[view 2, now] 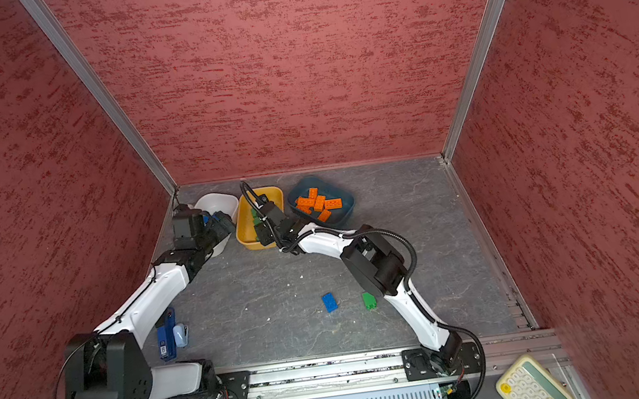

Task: Sort the legos into containers by color
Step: 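Carry the green brick into the yellow tub and release it with right gripper, then move the right gripper to the loose orange brick beside the teal tub and grasp it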

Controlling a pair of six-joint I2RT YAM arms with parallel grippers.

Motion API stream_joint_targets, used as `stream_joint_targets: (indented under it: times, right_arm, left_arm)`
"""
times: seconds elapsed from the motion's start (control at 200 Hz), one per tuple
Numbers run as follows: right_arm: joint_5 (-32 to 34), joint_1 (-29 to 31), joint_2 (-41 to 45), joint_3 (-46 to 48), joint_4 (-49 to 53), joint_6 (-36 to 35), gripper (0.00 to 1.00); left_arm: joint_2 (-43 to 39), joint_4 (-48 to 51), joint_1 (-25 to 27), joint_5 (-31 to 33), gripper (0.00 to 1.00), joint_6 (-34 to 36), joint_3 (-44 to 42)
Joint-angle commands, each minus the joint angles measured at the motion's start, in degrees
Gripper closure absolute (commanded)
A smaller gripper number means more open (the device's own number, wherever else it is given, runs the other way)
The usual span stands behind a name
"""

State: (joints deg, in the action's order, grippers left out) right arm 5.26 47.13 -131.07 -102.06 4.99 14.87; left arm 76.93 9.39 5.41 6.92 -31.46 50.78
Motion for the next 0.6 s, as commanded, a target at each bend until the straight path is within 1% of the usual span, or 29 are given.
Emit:
stream_joint_targets:
  times: [0.0, 0.09, 0.185, 0.265, 0.361, 0.461, 0.596]
  right_arm:
    - [-1.78, -0.22, 8.43, 4.90, -0.86, -4.08, 0.37]
    - [-1.73, -0.44, 15.76, 14.70, -3.40, -4.85, 0.30]
    - [-2.51, -1.39, 22.49, 24.45, -3.55, -4.00, 0.24]
    - [-1.70, -2.87, 26.93, 31.72, -3.53, -0.28, 0.21]
    - [-2.70, -5.47, 30.44, 39.18, -4.46, 5.03, 0.19]
    - [-4.21, -7.85, 31.07, 42.55, -3.33, 7.70, 0.16]
    - [-1.05, -8.92, 28.48, 40.52, 1.86, 8.81, 0.16]
  left_arm:
    - [1.07, 0.70, 0.38, -0.38, 0.01, -1.16, 0.80]
    - [1.72, 0.29, 1.33, -0.64, 0.01, -0.63, 1.47]
    - [2.38, 0.54, 4.99, 3.86, 0.01, 1.32, 2.52]
    - [3.14, 0.51, 7.67, 6.35, 0.01, 2.03, 3.67]
    - [4.68, 0.17, 9.05, 6.58, 0.01, 1.41, 4.87]
    - [6.50, 0.58, 9.63, 5.87, 0.00, 1.30, 6.50]
    - [7.29, 1.15, 10.35, 5.83, 0.01, 2.53, 7.78]
